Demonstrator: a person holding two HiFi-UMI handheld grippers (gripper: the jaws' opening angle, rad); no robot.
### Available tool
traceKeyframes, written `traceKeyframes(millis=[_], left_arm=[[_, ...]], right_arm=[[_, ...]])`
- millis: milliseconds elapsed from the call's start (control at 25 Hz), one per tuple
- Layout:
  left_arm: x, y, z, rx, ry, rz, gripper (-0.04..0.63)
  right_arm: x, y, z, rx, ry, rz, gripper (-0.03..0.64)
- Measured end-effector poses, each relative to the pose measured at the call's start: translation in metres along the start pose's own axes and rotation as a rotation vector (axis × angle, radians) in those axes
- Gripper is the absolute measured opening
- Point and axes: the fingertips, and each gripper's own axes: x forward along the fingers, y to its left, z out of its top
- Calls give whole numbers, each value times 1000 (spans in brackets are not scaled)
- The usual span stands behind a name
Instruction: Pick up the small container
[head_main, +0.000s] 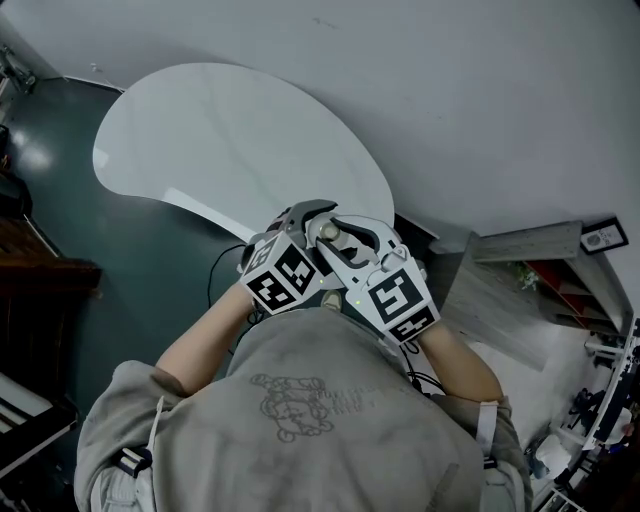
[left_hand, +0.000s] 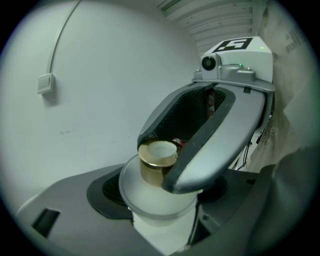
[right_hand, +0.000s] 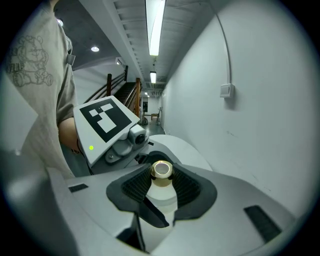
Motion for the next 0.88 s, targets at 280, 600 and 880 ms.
traceKeyframes(millis=[280, 600, 880], left_arm=[[5, -6, 0, -5, 7, -17, 342], [8, -15, -3, -8, 13, -21, 342], [5, -21, -2, -10, 13, -20, 342]], right_arm=[[-5, -1, -6, 17, 1, 1, 138], [-8, 3, -13, 17, 6, 3, 137], [-13, 9, -13, 19, 3, 3, 137]])
